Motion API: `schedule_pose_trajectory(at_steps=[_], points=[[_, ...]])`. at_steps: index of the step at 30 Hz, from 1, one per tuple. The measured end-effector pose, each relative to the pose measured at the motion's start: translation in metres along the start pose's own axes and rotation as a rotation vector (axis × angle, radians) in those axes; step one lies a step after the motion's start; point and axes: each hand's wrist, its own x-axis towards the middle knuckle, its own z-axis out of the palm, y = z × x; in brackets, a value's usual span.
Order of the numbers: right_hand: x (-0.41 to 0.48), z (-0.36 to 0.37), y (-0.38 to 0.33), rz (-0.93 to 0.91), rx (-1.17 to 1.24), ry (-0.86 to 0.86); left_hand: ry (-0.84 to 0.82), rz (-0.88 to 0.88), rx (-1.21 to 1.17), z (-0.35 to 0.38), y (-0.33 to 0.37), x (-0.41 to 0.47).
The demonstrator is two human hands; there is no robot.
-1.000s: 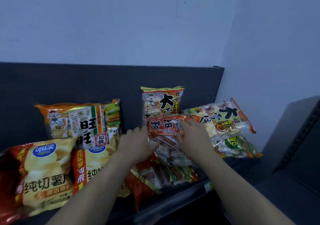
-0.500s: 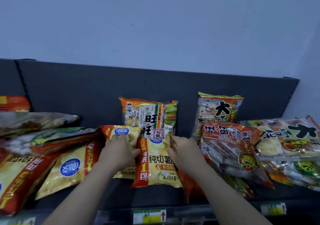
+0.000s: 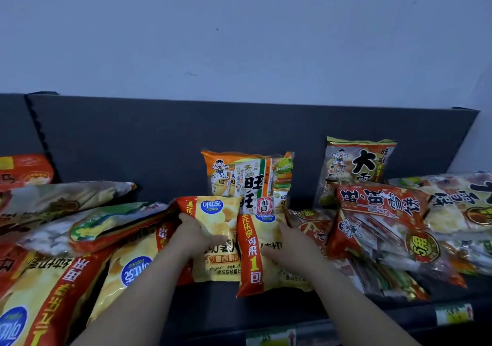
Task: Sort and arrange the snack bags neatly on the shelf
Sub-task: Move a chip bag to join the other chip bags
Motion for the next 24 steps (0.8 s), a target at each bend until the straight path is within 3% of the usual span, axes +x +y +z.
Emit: schedule_pose_trajectory(at_steps=[7,14,18,20,24], points=[[0.003,-0.003,0.000,0.037,0.073,-0.011,0.098,0.090,-0.114,0.003,-0.001,0.011],[0.001,-0.008,-0.001,0.043,0.159,-0.033,0.325,0.389,-0.077,-0.016,0.026,-0.008],[0.000,-0.007,0.006,0.076,0.231,-0.056,0.404,0.474,-0.142,-0.030,0.051,-0.020],[0.003,-0.007,0.012,0.090,0.261,-0.060,0.346,0.474,-0.234,-0.036,0.060,-0.024],[0.009,-0.019,0.022,0.129,0.444,0.017,0.071,0.335,-0.281,-0.020,0.056,-0.026]])
